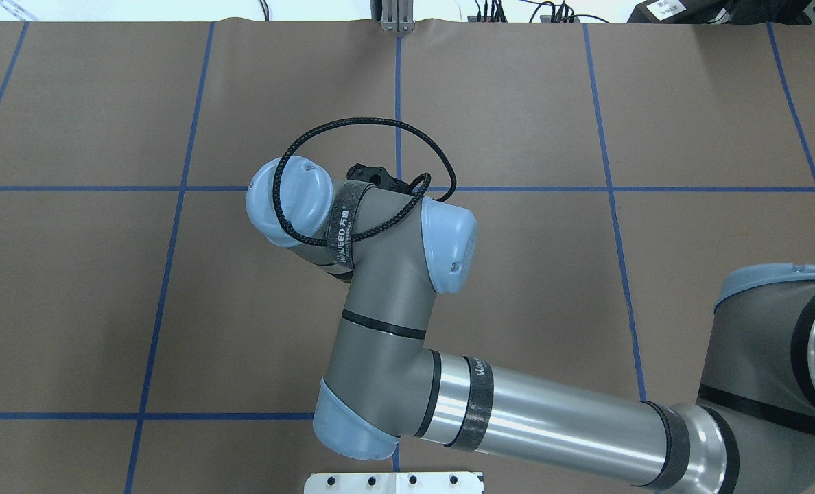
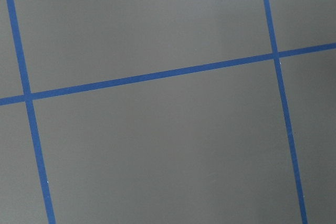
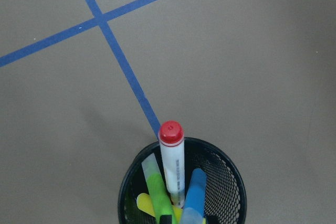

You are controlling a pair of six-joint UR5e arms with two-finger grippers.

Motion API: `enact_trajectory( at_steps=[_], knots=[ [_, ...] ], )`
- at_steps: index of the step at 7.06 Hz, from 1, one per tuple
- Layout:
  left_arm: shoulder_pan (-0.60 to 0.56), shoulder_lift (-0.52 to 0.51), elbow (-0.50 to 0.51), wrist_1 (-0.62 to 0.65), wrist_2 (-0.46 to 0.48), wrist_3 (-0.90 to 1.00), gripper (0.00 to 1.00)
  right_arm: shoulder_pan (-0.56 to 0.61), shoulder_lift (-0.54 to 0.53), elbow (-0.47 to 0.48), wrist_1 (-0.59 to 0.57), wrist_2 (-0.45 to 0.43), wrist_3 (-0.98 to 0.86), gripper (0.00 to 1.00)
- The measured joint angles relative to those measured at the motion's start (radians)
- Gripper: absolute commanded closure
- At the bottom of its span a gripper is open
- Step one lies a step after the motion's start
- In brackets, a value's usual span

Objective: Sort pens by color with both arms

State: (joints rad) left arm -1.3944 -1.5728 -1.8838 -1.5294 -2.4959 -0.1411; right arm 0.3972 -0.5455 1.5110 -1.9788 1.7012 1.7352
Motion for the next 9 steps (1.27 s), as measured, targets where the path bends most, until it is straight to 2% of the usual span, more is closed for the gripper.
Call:
enact_trajectory(
  at_steps=[5,9],
  knots=[
    [0.0,0.0,0.0,0.0,0.0,0.001,0.01,0.001,0.005,0.036,-0.015,0.009,-0.006,0.94],
    [0.0,0.0,-0.001,0.0,-0.001,0.0,0.01,0.018,0.004,0.24,-0.176,0.014,-0.013,0.93]
  ],
)
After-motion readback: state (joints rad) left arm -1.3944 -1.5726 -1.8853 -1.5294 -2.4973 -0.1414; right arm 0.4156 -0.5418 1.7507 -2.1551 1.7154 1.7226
